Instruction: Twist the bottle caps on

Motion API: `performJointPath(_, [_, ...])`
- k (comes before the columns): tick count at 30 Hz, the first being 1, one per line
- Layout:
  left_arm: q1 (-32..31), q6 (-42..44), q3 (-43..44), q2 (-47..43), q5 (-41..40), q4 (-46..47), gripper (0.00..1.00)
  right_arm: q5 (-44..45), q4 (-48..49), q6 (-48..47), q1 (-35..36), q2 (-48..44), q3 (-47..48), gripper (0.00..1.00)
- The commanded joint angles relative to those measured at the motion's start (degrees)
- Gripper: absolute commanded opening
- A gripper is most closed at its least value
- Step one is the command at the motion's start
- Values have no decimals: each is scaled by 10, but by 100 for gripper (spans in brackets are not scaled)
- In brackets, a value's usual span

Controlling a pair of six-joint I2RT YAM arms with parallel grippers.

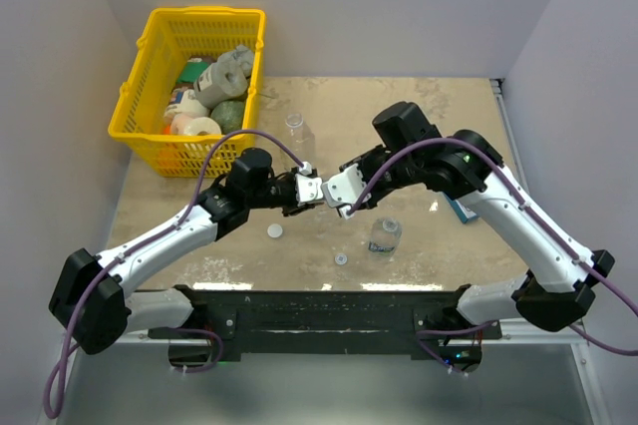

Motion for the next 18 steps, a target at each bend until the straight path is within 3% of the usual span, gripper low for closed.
performJointPath(1, [-5,23,25,0,29,35,0,0,8,-19,8,10,17,0])
performJointPath(18, [-4,20,13,-2,44,67,0,-13,79,-69,11,-27,-51,0])
